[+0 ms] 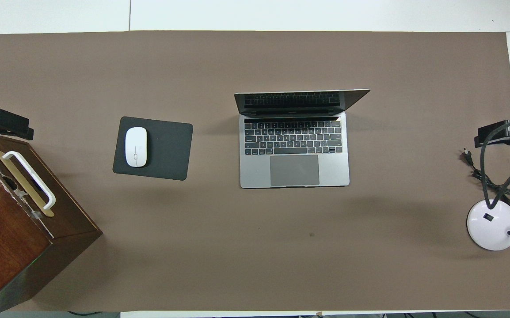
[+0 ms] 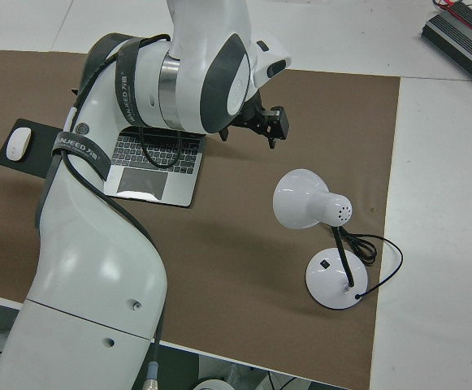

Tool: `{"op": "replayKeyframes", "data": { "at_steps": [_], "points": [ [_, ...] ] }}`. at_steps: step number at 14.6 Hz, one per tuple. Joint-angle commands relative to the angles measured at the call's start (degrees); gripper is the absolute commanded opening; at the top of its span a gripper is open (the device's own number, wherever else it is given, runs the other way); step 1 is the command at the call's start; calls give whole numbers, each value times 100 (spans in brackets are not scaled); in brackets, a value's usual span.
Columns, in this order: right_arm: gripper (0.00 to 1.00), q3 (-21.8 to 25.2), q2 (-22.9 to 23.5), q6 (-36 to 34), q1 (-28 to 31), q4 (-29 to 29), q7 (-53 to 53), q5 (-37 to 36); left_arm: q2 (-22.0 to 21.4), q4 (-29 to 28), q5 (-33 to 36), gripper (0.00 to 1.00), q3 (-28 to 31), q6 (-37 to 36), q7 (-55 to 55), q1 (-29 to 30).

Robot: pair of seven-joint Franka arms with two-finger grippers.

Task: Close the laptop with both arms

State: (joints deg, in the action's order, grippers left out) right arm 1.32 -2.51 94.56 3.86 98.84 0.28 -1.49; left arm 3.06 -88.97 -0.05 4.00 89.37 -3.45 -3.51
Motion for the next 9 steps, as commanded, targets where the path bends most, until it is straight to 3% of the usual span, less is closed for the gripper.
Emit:
{"op": "replayKeyframes", "data": {
  "at_steps": [1,9],
  "points": [
    [100,-27,5,28,27,-14,-133,-35,-183,-244,58,100,31,142,-41,-27],
    [100,-27,5,107,27,-5,-116,-44,-236,-331,32,100,39,256,3,-44]
  ]
}}
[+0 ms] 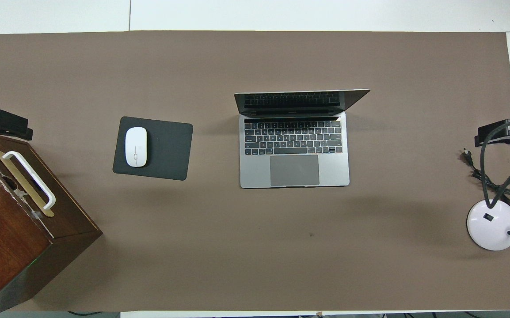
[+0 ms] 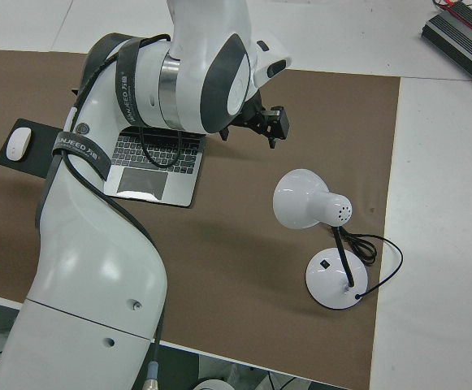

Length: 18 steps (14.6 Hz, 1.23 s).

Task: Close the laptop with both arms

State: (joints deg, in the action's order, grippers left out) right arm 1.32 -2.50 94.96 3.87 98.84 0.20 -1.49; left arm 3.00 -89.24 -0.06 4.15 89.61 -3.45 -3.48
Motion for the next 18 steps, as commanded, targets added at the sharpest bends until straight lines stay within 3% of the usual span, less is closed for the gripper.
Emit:
{"op": "replayKeyframes", "data": {
  "at_steps": [1,11,15,16,17,18],
  "points": [
    [100,-27,4,66,26,-6,-100,-44,-229,-305,23,100,24,258,11,-56],
    [98,-18,231,356,70,-93,-12,-97,-229,-322,32,100,33,267,371,-109],
    [97,-18,706,312,96,-672,85,-88,-230,-322,32,100,24,285,380,-109],
    [96,-18,846,312,105,-813,146,-88,-229,-322,32,91,24,285,389,-109],
    [96,-18,995,304,114,-971,208,-88,-229,-322,32,66,24,294,398,-109],
    [96,-1,1153,295,114,-1146,260,-88,-238,-322,32,30,24,302,381,-74]
  ]
}}
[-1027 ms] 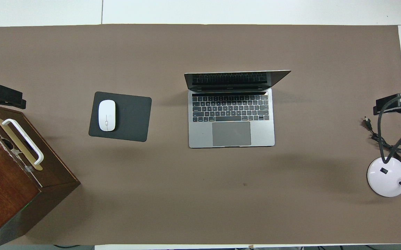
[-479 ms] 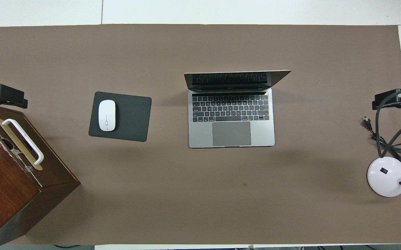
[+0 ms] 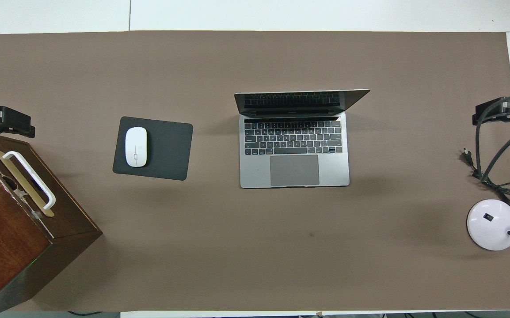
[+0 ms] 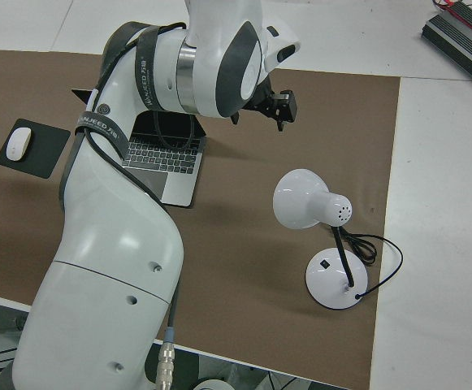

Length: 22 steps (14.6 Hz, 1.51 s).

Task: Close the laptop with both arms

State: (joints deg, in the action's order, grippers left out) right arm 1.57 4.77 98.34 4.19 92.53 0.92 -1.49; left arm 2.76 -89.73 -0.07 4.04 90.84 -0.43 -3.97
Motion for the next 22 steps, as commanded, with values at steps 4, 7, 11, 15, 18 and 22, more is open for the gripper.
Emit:
{"op": "replayKeyframes", "data": {
  "at_steps": [4,7,11,15,18,22],
  "points": [
    [96,-43,1121,-113,170,-1227,322,-106,-206,-282,33,0,35,285,87,2],
    [94,-69,1841,-289,170,-2114,322,-79,-232,-361,33,0,35,355,78,10],
    [91,-122,2571,-201,82,-2941,287,-44,-363,-659,-413,0,35,636,52,10],
    [67,-219,2871,-87,-5,-3163,85,-53,-425,-852,-529,0,26,855,43,-226],
    [0,-210,2837,-104,-94,-3145,75,-123,-600,-1299,-652,0,18,1311,34,-464],
    [0,-201,2775,-183,-137,-3101,41,-62,-1048,-2414,-898,0,18,2557,69,-902]
  ]
}}
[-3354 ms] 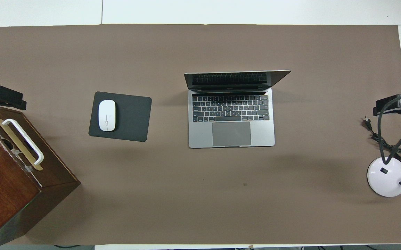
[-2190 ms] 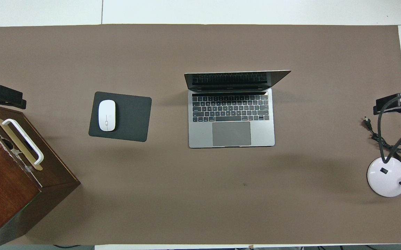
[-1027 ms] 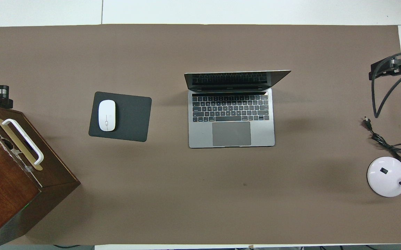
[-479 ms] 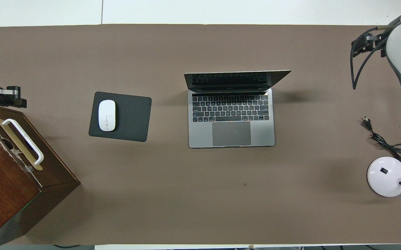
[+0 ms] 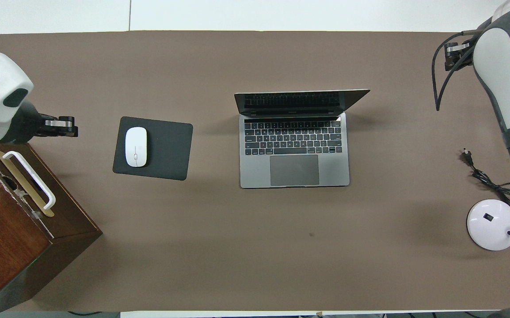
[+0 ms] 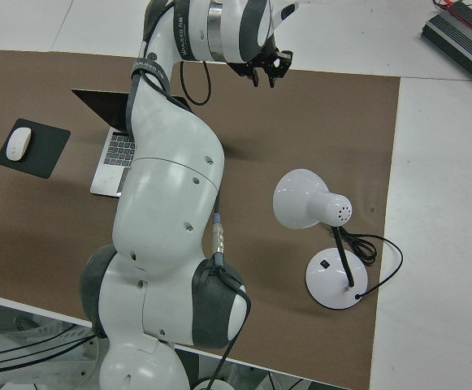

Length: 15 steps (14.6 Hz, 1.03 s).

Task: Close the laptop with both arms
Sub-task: 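Raise the right gripper toward the laptop while the left gripper advances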

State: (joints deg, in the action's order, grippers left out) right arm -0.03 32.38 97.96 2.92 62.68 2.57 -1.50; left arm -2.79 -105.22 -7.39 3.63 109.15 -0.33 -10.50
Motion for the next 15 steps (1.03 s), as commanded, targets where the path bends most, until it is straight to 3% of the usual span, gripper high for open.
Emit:
{"op": "replayKeyframes", "data": {
  "at_steps": [1,9,13,15],
  "points": [
    [0,-41,22,-180,-72,-115,-230,-70,-616,-1234,-227,0,67,1139,77,-364],
    [0,-41,-21,-260,-757,-115,-1574,-17,-1276,-2984,-263,0,59,3399,94,-1365],
    [0,-41,-56,-277,-1073,-98,-1988,-26,-1444,-3469,-263,0,59,4104,322,-1867],
    [0,-41,-92,-269,-1188,-54,-2068,-26,-1479,-3837,-263,0,59,4805,559,-2165]
  ]
}}
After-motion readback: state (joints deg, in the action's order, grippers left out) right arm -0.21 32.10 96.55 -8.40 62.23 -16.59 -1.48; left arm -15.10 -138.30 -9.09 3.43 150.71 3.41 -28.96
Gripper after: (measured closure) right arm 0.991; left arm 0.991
